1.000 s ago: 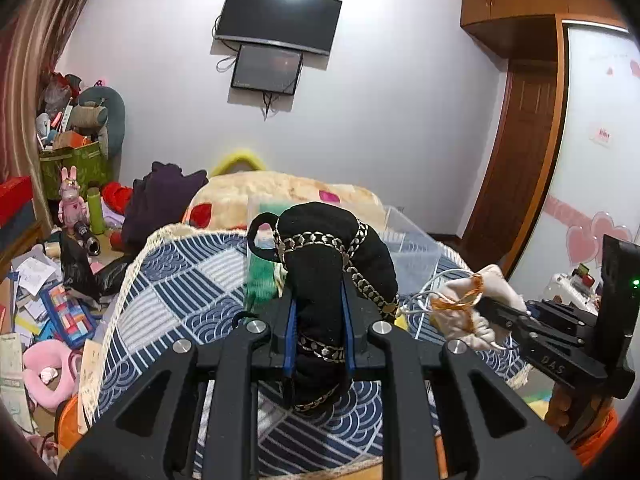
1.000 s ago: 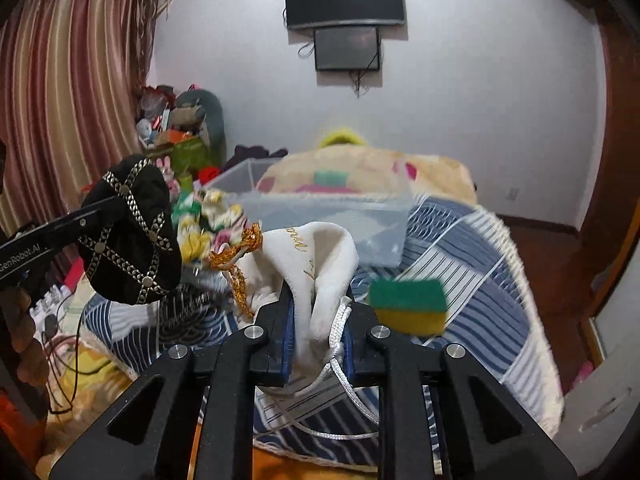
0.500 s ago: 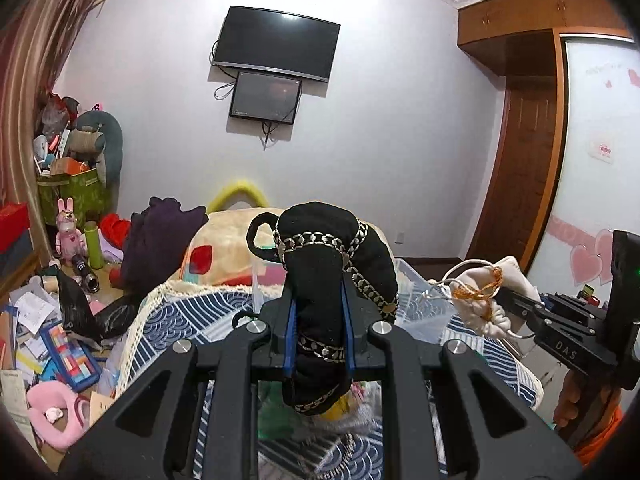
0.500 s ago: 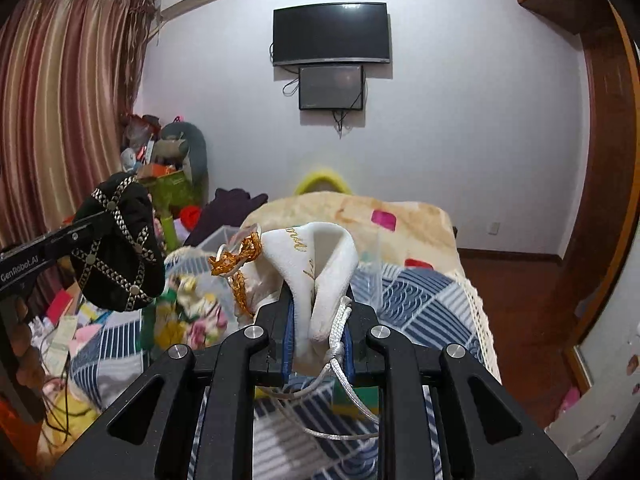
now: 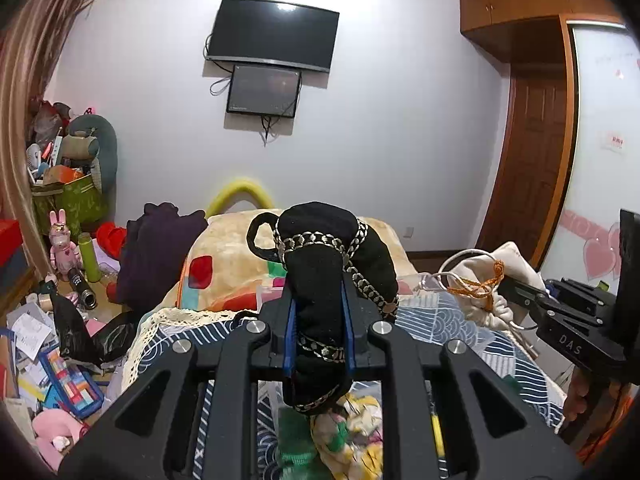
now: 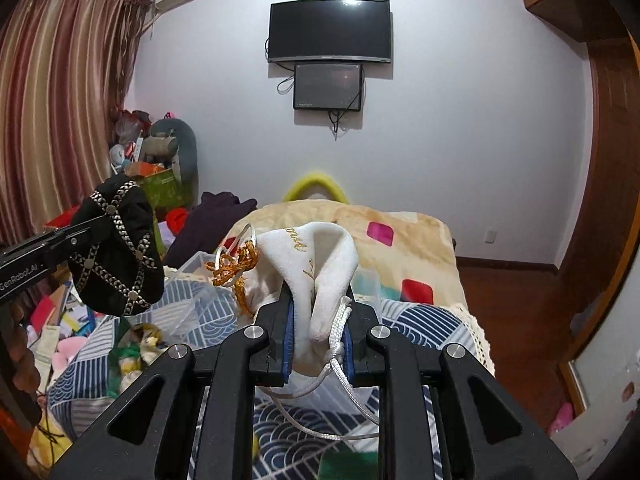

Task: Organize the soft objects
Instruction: 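Carry the black bag and white cloth over the clear plastic box with both tools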

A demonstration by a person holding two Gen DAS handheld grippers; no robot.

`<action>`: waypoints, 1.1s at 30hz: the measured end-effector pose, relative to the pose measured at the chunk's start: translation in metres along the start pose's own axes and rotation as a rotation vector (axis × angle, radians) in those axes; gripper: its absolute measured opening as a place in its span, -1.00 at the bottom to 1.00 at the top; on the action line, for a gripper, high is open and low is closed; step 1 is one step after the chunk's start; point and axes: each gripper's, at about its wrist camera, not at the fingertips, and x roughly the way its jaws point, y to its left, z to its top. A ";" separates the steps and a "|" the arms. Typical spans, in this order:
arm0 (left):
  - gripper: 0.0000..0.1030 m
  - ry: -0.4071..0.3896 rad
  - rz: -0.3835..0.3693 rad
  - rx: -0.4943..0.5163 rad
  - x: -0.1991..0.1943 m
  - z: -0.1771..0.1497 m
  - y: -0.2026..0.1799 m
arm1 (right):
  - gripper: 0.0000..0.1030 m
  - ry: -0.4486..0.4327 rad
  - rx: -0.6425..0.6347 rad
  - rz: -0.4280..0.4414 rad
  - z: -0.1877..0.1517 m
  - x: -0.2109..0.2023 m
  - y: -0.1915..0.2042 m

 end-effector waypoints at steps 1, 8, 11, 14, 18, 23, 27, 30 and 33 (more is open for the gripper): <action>-0.65 0.004 0.000 0.003 0.004 0.000 0.000 | -0.67 0.004 -0.007 -0.003 0.001 0.004 0.001; -0.65 0.099 -0.023 -0.006 0.042 -0.003 0.005 | -0.67 0.044 -0.034 -0.006 0.002 0.025 0.004; -0.65 0.151 -0.028 0.004 0.056 -0.005 0.005 | -0.67 0.073 -0.046 -0.010 0.001 0.035 0.005; -0.64 0.209 -0.060 -0.001 0.068 -0.006 0.007 | -0.67 0.108 -0.050 -0.009 0.000 0.047 0.004; -0.65 0.276 -0.051 0.030 0.083 -0.009 0.003 | -0.67 0.158 -0.067 -0.006 -0.004 0.057 0.003; -0.64 0.353 -0.038 0.067 0.098 -0.015 -0.006 | -0.67 0.227 -0.101 -0.001 -0.010 0.070 0.006; -0.60 0.358 -0.012 0.078 0.101 -0.018 -0.006 | -0.67 0.276 -0.140 0.020 -0.013 0.077 0.010; -0.49 0.359 -0.003 0.090 0.099 -0.018 -0.008 | -0.67 0.287 -0.164 0.027 -0.016 0.076 0.012; -0.35 0.348 0.002 0.104 0.095 -0.017 -0.011 | -0.63 0.306 -0.188 0.030 -0.016 0.077 0.015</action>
